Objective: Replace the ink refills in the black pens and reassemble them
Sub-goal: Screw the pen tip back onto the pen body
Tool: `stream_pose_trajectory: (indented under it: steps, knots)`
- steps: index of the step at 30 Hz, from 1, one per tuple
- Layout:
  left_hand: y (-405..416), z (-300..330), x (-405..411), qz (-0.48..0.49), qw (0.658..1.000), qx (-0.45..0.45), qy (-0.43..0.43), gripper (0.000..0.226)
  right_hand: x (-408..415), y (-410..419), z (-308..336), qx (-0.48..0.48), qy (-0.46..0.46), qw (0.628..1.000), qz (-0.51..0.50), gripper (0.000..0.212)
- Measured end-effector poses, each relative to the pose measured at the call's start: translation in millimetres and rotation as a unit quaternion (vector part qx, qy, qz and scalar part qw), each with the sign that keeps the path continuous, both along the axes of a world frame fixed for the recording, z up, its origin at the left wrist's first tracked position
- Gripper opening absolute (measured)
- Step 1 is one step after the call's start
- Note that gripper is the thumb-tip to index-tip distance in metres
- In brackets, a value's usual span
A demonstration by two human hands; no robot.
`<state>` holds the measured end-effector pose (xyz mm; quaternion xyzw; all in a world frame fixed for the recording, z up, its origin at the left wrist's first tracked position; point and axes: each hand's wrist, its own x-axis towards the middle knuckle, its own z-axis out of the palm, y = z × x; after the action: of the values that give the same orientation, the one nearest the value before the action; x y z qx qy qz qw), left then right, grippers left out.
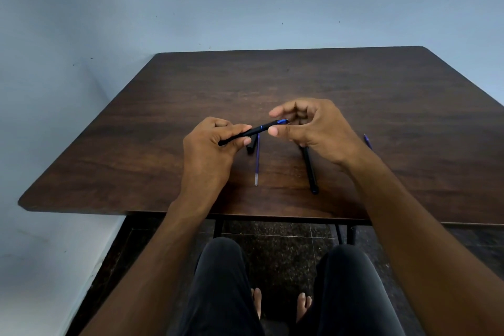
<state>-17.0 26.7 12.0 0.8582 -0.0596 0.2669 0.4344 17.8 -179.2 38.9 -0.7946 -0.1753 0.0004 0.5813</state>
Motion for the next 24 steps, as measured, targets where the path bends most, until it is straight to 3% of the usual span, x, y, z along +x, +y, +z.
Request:
stream_pose_trajectory:
  steps: [5,13,18,24]
  knots:
    - [-0.8,-0.5,-0.4,-0.002,1.0,-0.005,0.001,0.031,0.1,1.4,-2.3,-0.022,-0.006,1.0,-0.017,0.016]
    - [-0.3,-2.9,-1.3,-0.005,1.0,-0.015,0.0,0.029,-1.9,4.5,-4.1,-0.065,-0.018,0.997,-0.038,0.037]
    - [1.7,-1.1,-1.6,0.002,1.0,-0.01,0.006,0.03,-2.8,3.3,0.1,-0.011,-0.001,1.0,-0.004,0.027]
    - [0.8,1.2,-3.1,-0.003,1.0,-0.015,0.008,0.031,-2.0,3.7,-2.1,-0.047,-0.026,0.998,-0.023,0.012]
